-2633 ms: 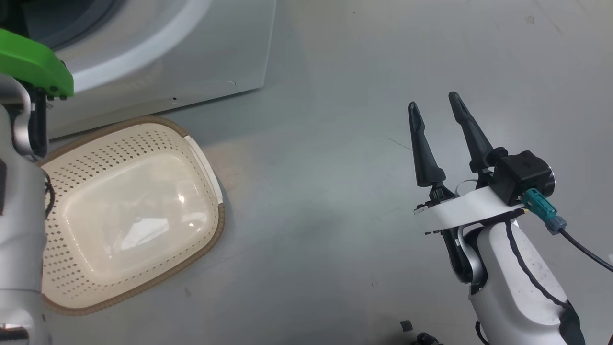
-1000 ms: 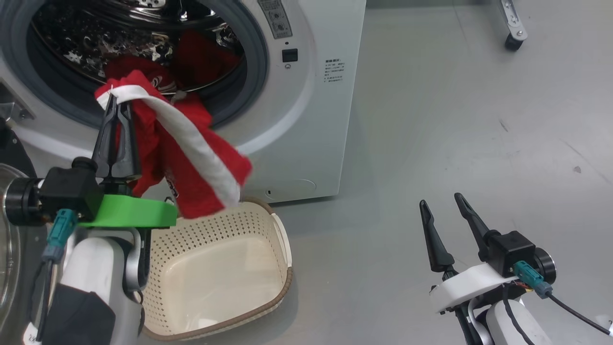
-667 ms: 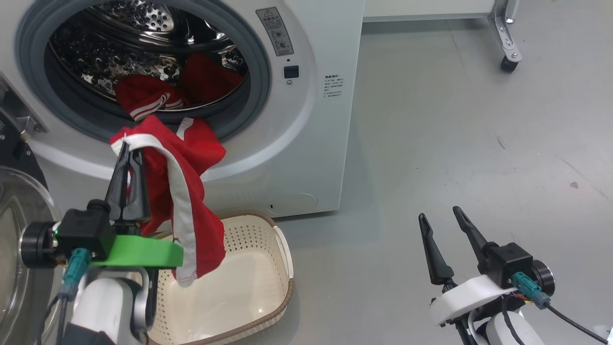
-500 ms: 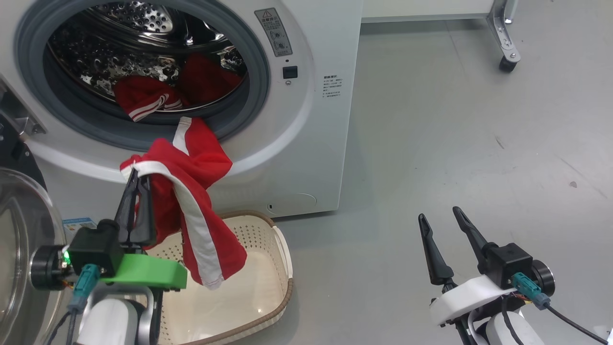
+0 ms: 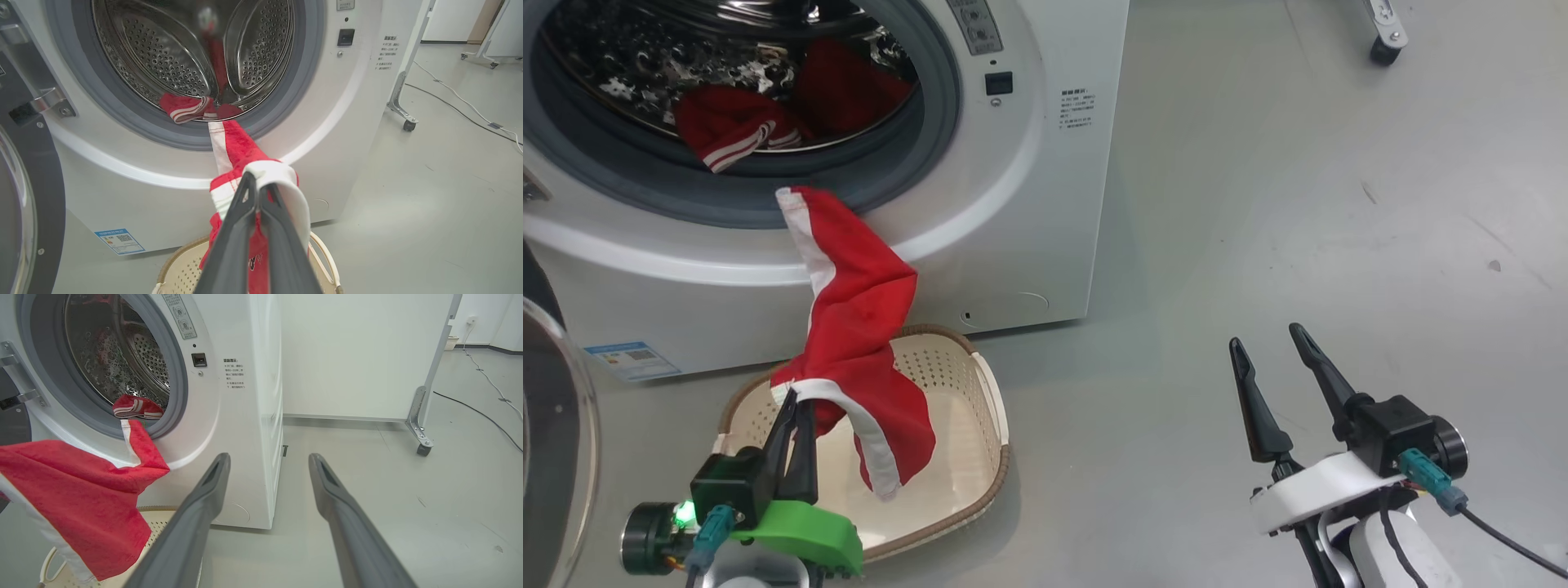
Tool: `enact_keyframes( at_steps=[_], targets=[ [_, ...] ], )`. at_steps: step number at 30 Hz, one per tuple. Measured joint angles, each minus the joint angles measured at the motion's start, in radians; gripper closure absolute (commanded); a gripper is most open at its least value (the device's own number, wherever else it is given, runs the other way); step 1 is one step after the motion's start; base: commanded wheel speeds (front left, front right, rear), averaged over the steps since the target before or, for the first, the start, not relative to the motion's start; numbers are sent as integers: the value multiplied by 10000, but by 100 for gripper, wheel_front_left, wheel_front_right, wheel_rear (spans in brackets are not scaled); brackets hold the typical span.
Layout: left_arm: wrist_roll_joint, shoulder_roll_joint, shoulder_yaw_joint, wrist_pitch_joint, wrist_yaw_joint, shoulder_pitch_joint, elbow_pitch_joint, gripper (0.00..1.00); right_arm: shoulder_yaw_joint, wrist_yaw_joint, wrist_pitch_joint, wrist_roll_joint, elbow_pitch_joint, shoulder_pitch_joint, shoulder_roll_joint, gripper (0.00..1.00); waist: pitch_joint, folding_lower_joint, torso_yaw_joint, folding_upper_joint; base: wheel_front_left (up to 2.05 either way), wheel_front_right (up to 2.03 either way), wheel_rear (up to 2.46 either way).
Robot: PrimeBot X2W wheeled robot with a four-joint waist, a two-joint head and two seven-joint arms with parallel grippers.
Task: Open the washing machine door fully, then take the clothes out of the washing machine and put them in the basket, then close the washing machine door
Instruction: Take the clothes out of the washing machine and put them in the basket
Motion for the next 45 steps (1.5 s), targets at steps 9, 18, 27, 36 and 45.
enact_keyframes(
  at_steps=[9,18,27,36,45],
  targets=[
    [-418,-77,142,-90,-75,-367,662,100,-25,0,0,-71,-462,-541,-2,0,908,0,-210,0,0,0,0],
    [-527,-82,485,-113,-163,-1524,1691,100,-67,-33,0,-69,-851,-982,-2,0,2111,0,-498,0,0,0,0],
    [-660,219,871,-161,-163,-2864,2477,100,-71,-109,0,4,-1183,-1405,-4,0,3383,0,-764,0,0,0,0],
    [-817,278,892,201,-259,-3777,3843,100,10,-176,0,146,-1563,-2168,-4,0,4677,1,-962,0,0,0,0],
    [-1262,102,957,692,-443,-4494,5586,100,-27,-259,0,190,-1532,-2628,-8,0,5765,1,-1071,0,0,0,0]
  ],
)
